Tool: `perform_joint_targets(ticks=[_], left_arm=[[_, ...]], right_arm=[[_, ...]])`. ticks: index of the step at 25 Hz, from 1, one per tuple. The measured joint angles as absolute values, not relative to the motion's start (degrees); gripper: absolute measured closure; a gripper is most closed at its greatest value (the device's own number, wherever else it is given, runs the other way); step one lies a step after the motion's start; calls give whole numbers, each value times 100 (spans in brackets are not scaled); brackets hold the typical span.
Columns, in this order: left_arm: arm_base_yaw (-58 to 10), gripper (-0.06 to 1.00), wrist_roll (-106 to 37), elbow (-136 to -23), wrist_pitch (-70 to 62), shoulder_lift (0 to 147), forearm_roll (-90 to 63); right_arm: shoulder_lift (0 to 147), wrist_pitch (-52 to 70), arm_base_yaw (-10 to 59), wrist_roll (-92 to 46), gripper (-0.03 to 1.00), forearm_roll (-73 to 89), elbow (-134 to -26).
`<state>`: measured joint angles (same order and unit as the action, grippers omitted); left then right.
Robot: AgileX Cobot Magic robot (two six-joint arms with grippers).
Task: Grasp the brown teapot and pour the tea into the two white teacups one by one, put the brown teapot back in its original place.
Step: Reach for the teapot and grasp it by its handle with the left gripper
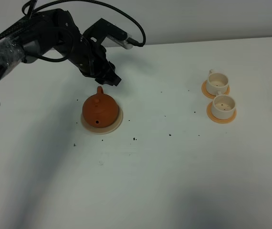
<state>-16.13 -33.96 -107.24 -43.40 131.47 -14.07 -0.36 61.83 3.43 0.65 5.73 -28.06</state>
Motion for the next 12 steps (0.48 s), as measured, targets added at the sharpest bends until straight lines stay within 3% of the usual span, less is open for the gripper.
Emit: perform_joint_targets(ticks=[12], left_arm=[[-1634, 53, -2960, -10724, -4282, 13378, -654]], right_arm=[[-36, 6183, 343, 59, 60, 573, -2806]])
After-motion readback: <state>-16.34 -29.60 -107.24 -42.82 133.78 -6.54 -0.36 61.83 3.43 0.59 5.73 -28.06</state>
